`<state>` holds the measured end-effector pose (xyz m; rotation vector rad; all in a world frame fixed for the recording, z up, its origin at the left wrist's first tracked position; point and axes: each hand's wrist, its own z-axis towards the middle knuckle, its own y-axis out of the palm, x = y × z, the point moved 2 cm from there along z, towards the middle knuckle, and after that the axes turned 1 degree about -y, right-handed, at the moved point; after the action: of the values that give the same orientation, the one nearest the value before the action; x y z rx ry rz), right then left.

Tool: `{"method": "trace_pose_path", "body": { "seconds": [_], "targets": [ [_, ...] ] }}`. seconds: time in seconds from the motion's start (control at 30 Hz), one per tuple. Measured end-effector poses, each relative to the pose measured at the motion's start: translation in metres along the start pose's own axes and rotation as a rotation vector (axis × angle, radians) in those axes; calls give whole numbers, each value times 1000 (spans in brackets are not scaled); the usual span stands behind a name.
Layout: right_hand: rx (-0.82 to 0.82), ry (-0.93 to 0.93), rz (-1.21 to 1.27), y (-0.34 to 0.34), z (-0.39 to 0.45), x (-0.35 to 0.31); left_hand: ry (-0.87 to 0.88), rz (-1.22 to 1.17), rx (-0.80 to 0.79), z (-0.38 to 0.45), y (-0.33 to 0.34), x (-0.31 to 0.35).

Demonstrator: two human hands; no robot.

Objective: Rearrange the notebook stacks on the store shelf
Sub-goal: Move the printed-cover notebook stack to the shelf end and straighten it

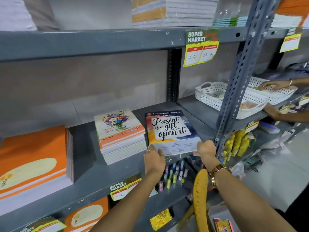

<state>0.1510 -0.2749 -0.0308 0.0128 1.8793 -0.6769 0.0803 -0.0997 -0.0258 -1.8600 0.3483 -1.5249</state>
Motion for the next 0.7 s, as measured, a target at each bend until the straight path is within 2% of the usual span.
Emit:
{"method": "trace_pose_path", "body": {
  "seconds": [0.07,0.23,0.3,0.37,0.5,0.7],
  "targets": [
    [-20,67,197,0,-4,-2,-90,-105,31,2,-4,9],
    [71,30,328,-10,-10,-12,-303,-345,139,8,-20,8],
    [84,-6,415,-16,-16,-20,-422,-537,107,12,-21,3],
    [83,-53,504,-24,-27,-31,-501,-818,2,9,-19,7],
    [120,-171,583,-39,-47,-51,-474,-1067,-105,0,-33,25],
    [161,-170,653,-51,-76,-65,-369,-1137,-195,-8,-71,32]
  ]
}}
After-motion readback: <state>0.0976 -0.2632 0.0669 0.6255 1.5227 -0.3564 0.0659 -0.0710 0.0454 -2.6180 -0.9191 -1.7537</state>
